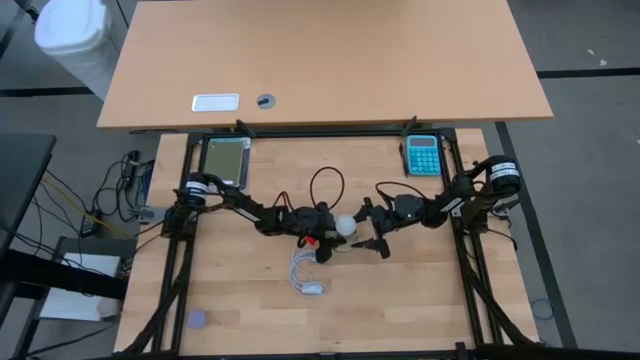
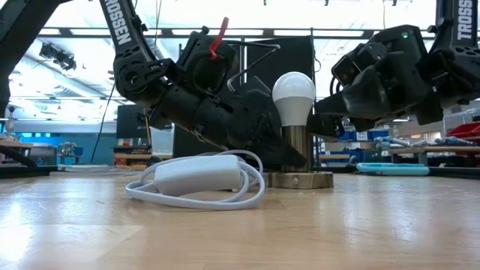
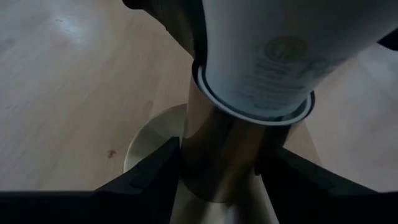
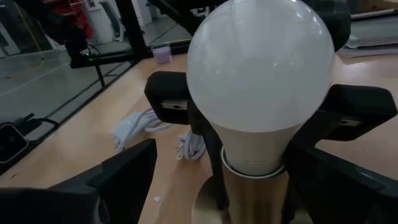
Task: Screw lightbulb
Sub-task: Insert the white lightbulb into the silver lamp
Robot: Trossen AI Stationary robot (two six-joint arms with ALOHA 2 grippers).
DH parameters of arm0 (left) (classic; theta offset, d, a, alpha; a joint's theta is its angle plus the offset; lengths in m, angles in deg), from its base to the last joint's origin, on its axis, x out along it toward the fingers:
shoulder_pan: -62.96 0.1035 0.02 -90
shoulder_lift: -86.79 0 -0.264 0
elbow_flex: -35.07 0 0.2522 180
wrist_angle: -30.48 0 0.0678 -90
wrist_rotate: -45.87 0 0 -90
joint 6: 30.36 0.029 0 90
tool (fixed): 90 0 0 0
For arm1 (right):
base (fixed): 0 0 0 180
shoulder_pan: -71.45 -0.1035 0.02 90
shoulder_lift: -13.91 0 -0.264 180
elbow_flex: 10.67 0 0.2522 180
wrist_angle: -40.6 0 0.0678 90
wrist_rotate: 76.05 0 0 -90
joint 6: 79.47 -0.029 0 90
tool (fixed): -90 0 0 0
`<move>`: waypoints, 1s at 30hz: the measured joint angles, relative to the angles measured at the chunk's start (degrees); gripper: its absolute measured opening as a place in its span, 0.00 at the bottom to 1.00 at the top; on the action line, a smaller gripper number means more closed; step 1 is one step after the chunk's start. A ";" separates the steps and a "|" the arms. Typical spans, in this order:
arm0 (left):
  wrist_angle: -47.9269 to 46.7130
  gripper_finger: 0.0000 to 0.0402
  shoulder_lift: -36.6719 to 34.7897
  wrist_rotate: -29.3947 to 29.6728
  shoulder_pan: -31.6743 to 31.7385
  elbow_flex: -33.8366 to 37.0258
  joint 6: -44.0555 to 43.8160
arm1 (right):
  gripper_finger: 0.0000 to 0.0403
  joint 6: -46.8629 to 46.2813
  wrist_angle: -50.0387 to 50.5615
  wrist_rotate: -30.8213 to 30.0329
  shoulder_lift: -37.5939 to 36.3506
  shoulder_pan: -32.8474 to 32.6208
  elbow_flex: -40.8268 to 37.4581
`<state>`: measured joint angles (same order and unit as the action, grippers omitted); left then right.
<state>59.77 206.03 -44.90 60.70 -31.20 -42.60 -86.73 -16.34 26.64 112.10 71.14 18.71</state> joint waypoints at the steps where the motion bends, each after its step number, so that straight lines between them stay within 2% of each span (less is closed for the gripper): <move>1: 0.30 0.54 0.06 0.08 0.00 0.02 -0.04 | 0.88 -0.03 -0.02 -0.43 0.00 -0.16 0.00; 11: 0.52 0.54 0.06 0.28 -0.07 0.00 -1.47 | 0.84 -1.57 0.37 -3.83 -0.06 -1.82 0.02; 30: 0.99 0.54 0.05 0.65 -0.13 0.00 -1.54 | 0.81 -1.39 0.31 -6.01 -0.02 -3.81 0.02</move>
<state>60.75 206.09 -44.25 60.57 -31.20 -44.14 -88.12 -16.03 20.63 112.08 67.33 18.73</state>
